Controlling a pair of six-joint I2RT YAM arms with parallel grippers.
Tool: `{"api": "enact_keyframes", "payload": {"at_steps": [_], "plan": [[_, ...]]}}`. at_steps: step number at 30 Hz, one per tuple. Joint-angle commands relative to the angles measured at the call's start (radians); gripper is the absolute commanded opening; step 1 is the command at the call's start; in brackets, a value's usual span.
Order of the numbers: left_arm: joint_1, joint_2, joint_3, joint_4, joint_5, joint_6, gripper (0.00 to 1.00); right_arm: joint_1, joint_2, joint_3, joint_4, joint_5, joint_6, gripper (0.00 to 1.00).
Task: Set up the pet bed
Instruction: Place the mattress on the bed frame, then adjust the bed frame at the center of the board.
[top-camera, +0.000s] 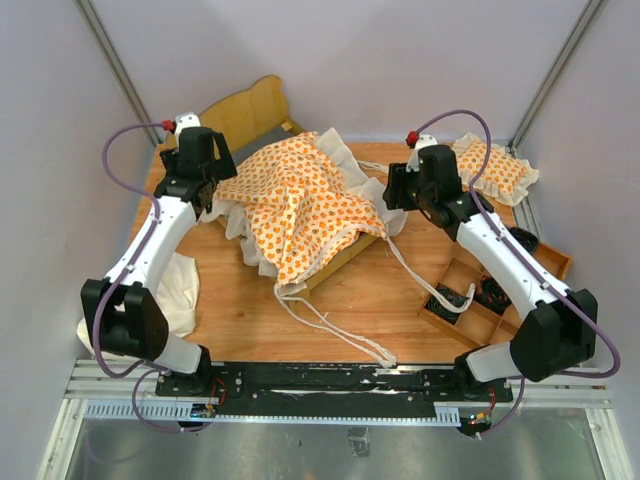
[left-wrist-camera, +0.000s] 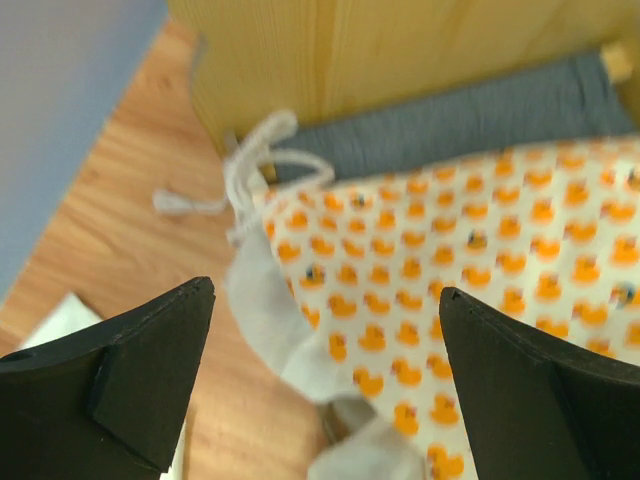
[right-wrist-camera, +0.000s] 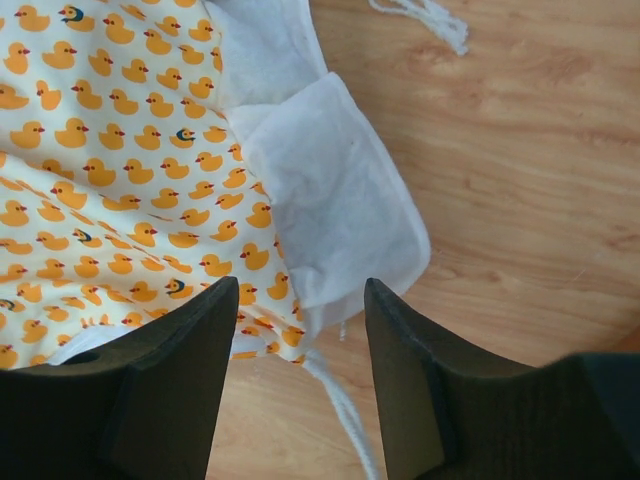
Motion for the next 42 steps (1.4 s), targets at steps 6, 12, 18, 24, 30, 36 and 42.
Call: {"api": "enact_keyframes", "payload": {"at_steps": [6, 12, 18, 24, 30, 36, 42], "plan": [[0.006, -0.215, -0.193, -0.074, 0.375, -0.112, 0.99, -0.004, 0.118, -0.008, -0.126, 0.123, 0.542, 0.53], [0.006, -0.363, -0.364, -0.034, 0.564, -0.109, 0.99, -0.004, 0.202, 0.008, -0.107, 0.081, 0.616, 0.49], [0.0, -0.47, -0.514, -0.007, 0.652, -0.105, 0.99, -0.004, 0.27, 0.01, -0.146, 0.121, 0.655, 0.42], [-0.028, -0.505, -0.562, 0.004, 0.693, -0.135, 0.98, -0.008, 0.293, 0.002, -0.159, 0.232, 0.569, 0.17], [-0.076, -0.529, -0.543, 0.01, 0.694, -0.158, 0.94, -0.045, 0.262, -0.024, -0.173, 0.284, 0.39, 0.0], [-0.08, -0.568, -0.508, 0.026, 0.619, -0.169, 0.9, -0.129, 0.214, -0.05, -0.153, 0.207, 0.153, 0.0], [-0.08, -0.557, -0.464, 0.021, 0.407, -0.117, 0.89, -0.238, 0.239, 0.003, -0.085, 0.128, 0.012, 0.01]]}}
